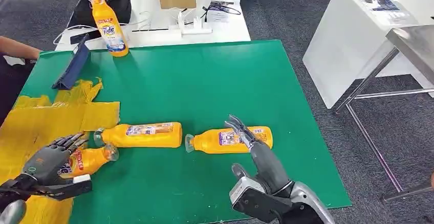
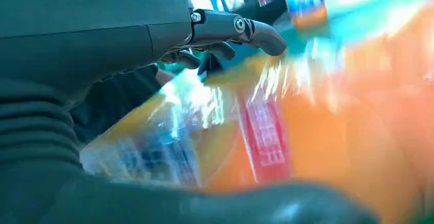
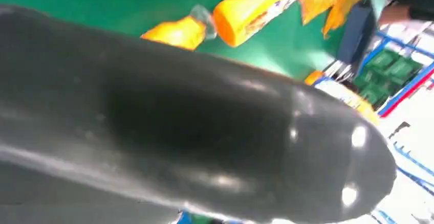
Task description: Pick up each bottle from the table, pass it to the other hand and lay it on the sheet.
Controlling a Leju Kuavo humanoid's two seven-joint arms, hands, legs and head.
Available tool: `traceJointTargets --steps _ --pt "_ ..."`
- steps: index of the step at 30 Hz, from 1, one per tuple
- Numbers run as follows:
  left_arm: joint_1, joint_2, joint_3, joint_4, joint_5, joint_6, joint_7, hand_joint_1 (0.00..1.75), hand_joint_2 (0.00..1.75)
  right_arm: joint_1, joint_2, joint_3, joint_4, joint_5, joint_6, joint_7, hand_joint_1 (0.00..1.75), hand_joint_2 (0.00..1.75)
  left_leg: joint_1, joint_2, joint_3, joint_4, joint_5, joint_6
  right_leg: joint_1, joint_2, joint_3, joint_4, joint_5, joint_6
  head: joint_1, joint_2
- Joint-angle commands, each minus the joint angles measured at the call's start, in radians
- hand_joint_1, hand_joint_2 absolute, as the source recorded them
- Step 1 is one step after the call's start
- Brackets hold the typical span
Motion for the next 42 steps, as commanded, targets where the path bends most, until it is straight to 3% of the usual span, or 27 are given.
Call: traceJointTargets --steps 1,3,4,5,7,12,15,20,24,32,42 --pt "0.034 -0.181 0.187 -0.128 0.077 0.006 -0.001 0.0 0.0 0.009 -0.025 -0.083 0.012 0.025 -0.018 -0.043 0.0 0.0 -0.001 0.0 0.002 0.0 0.0 0.001 0.0 -0.001 0.002 -0.001 -0.001 -0.001 0.0 0.0" --pt "0.039 -0.217 0.235 -0.139 0.156 -0.005 -0.009 0.0 0.0 0.013 -0.017 -0.096 0.013 0.023 -0.015 -0.044 0.0 0.0 -0.001 0.0 0.003 0.0 -0.001 0.001 0.0 -0.001 0.003 -0.001 -0.001 -0.001 0.0 0.0" --pt "0.041 -0.256 0.278 -0.161 0.218 -0.029 -0.011 0.0 0.0 0.028 0.016 -0.132 0.005 0.024 -0.072 -0.099 0.0 1.75 0.0 0.001 0.004 0.001 -0.002 0.001 0.0 -0.001 0.005 0.0 -0.002 -0.002 0.0 0.0" --pt "0.044 -0.316 0.339 -0.215 0.334 -0.1 -0.021 0.0 0.0 0.034 0.01 -0.149 0.008 0.094 -0.071 -0.121 0.0 1.75 -0.001 0.0 0.002 -0.001 0.0 0.001 0.0 -0.001 0.003 -0.001 0.0 -0.001 0.0 0.0" --pt "0.05 -0.368 0.394 -0.288 0.436 -0.156 0.01 0.0 0.0 0.0 -0.029 -0.185 0.04 0.092 -0.014 -0.103 0.0 1.75 -0.001 -0.002 0.001 0.0 0.0 0.001 0.0 -0.003 0.002 -0.001 0.0 -0.001 0.0 0.0" --pt "0.056 -0.418 0.454 -0.347 0.575 -0.22 0.004 0.0 0.0 -0.052 -0.087 -0.222 0.102 0.129 0.067 -0.1 0.0 1.75 -0.001 0.003 0.001 0.0 0.0 0.001 0.0 0.002 0.003 -0.001 0.001 0.0 0.0 0.0" --pt "0.058 -0.44 0.471 -0.372 0.653 -0.268 0.02 0.0 0.0 -0.047 -0.097 -0.242 0.12 0.137 0.095 -0.105 0.0 1.75 -0.001 0.002 0.003 0.001 -0.002 0.001 0.0 0.001 0.013 -0.001 0.001 -0.001 0.0 0.0" --pt "0.026 -0.504 0.531 -0.36 0.96 -0.382 0.112 0.0 0.0 -0.136 -0.244 -0.187 0.223 0.112 0.233 -0.098 0.0 1.75 0.0 0.002 0.002 0.0 0.0 0.001 0.0 0.001 0.01 -0.001 0.001 0.0 0.0 0.0" --pt "0.006 -0.506 0.504 -0.349 1.068 -0.415 0.144 0.0 0.0 -0.243 -0.28 -0.153 0.348 0.084 0.307 -0.117 0.0 1.75 -0.001 0.005 0.003 0.001 -0.001 0.002 0.0 0.003 0.013 -0.001 0.002 0.0 0.0 0.0" --pt "-0.001 -0.502 0.482 -0.346 1.09 -0.424 0.151 0.0 0.0 -0.273 -0.286 -0.122 0.371 0.073 0.334 -0.103 0.0 1.75 0.0 0.002 0.003 0.001 0.001 0.003 0.001 0.001 0.013 -0.001 0.002 0.0 0.0 0.0" --pt "-0.055 -0.505 0.387 -0.323 1.116 -0.43 0.163 0.0 0.0 -0.426 -0.237 0.03 0.567 0.07 0.391 -0.079 0.0 1.75 0.0 0.002 0.002 0.0 0.002 0.003 0.001 0.001 0.012 -0.001 0.003 0.0 0.0 0.0"
